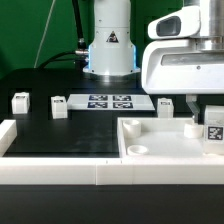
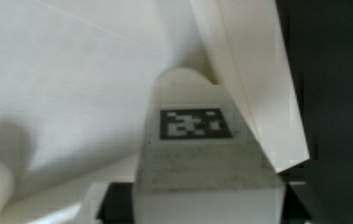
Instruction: Assemble one leg
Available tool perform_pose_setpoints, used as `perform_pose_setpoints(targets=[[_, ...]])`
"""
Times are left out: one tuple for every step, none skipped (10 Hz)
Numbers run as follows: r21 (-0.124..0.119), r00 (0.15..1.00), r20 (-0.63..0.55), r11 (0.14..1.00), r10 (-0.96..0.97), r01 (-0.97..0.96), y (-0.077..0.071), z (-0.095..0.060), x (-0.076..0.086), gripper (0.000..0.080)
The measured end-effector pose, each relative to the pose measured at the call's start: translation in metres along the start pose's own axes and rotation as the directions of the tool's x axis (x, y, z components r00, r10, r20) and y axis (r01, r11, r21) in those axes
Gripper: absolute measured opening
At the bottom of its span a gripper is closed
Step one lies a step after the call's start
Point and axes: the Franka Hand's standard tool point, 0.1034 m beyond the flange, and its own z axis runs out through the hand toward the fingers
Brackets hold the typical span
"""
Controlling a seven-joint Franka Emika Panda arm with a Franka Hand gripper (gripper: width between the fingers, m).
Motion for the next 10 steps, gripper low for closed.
perform_pose_setpoints(targets=[[0.000,0.997,0.000,0.997,0.080,-0.080,0.0004,0.0000,-0.0004,0.0290],[-0.001,0.980,0.001,0.980,0.198,-0.198,0.0013,-0.0002,-0.0007,0.0290],[0.000,0.950,0.003,0.950,0.314,-0.314,0.0016,-0.0004,-0.0018,0.0290],[-0.004,0.897,0.002,0.897,0.442,-0.442,0.0017,-0.0004,-0.0038,0.0290],[-0.003,0.832,-0.001,0.832,0.554,-0.554,0.0019,-0.0001,-0.0045,0.0291],[-0.001,0.756,0.001,0.756,0.655,-0.655,0.0022,-0.0002,-0.0051,0.0291],[0.000,0.709,0.008,0.709,0.705,-0.705,0.0026,-0.0002,-0.0053,0.0291],[0.000,0.663,0.016,0.663,0.748,-0.749,0.0028,-0.0002,-0.0054,0.0291],[-0.002,0.626,0.024,0.626,0.779,-0.780,0.0030,-0.0003,-0.0055,0.0291],[-0.003,0.624,0.025,0.624,0.781,-0.781,0.0029,-0.0003,-0.0056,0.0291]])
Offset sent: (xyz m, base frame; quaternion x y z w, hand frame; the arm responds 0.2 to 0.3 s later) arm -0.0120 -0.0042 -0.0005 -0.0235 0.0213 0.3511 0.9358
